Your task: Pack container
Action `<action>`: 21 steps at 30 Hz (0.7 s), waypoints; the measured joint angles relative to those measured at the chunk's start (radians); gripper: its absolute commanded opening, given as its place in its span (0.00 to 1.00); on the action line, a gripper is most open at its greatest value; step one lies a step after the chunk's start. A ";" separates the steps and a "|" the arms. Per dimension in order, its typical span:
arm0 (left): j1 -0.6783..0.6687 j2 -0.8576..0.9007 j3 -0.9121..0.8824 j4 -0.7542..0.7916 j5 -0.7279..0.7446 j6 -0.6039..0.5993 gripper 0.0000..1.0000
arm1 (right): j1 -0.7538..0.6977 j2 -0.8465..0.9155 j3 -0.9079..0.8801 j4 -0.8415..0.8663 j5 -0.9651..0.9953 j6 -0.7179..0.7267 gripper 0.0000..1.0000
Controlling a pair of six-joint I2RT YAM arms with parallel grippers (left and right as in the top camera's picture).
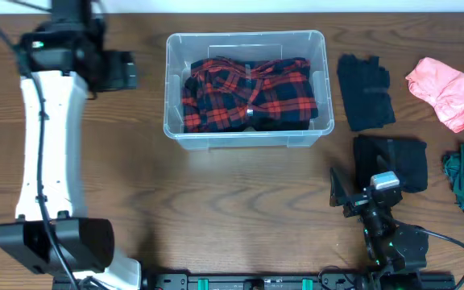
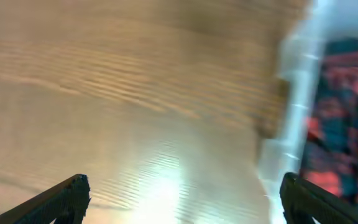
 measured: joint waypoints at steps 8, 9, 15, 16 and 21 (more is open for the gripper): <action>0.174 0.029 -0.053 0.056 0.087 0.000 0.98 | 0.000 0.000 0.000 0.000 0.003 0.000 0.99; 0.186 0.040 -0.059 0.061 0.101 0.000 0.98 | 0.000 0.000 0.000 0.000 0.009 0.000 0.99; 0.200 0.109 -0.080 0.064 0.145 0.000 0.98 | 0.000 0.000 -0.001 0.033 0.027 0.017 0.99; 0.199 0.119 -0.080 0.064 0.151 0.000 0.98 | 0.000 0.000 -0.001 0.044 0.027 0.023 0.99; 0.200 0.134 -0.080 0.064 0.156 0.000 0.98 | 0.000 0.003 0.006 0.042 0.028 0.080 0.99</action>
